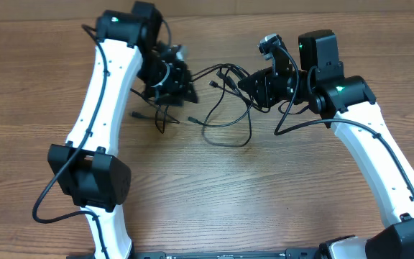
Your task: Untangle cables
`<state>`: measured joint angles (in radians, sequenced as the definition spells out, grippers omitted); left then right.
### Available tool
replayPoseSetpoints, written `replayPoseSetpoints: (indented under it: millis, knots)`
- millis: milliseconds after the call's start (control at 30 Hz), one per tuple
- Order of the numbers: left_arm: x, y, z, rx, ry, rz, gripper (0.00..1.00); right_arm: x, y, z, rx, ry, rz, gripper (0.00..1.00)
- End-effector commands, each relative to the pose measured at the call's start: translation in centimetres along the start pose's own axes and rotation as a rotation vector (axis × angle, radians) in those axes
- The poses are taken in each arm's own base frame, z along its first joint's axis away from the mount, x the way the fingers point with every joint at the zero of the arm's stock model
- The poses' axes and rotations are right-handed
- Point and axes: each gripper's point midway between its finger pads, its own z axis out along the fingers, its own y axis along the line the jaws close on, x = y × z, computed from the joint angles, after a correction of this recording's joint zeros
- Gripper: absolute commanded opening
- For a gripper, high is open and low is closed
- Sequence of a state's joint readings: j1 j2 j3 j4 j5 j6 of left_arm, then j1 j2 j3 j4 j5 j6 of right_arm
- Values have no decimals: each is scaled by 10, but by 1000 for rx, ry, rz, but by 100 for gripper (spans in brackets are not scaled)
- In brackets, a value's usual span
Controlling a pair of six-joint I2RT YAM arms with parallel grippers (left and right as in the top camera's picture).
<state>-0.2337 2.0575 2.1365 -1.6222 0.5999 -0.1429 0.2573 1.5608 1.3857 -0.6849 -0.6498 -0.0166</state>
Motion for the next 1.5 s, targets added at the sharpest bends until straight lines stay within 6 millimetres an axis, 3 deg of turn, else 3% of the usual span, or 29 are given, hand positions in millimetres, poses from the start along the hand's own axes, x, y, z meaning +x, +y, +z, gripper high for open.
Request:
replayPoseSetpoints:
  millis: [0,167,433,533,667,867,967,1100,1267,1467]
  knots:
    - [4,-49,-15,190,-42,162,49,-16,22,-12,-75,-43,18,4]
    - [-11,-54,-16,200,-97,155,43,-15,35,-13,-153,-31,77,4]
    - [-35,-60,-18,196,-191,174,45,-22,75,-25,-387,-34,74,4]
    - [-42,-47,-15,104,-219,116,39,-25,84,-29,-447,-40,69,4]
    - [-50,-25,-14,-31,-263,-15,37,-29,95,-35,-515,-44,55,4]
    - [-53,-22,-10,-92,-290,-54,38,-36,110,-45,-610,-46,63,4]
    - [-56,-11,-11,-182,-318,-58,38,-37,116,-49,-646,-45,44,4]
    - [-55,-5,-11,-224,-326,-60,26,-37,116,-49,-645,-45,46,4]
    - [-47,-28,-5,-91,-269,-43,27,-38,113,-47,-623,-54,46,4]
    - [-28,-76,-3,169,-168,179,21,-41,108,-44,-591,-66,51,4]
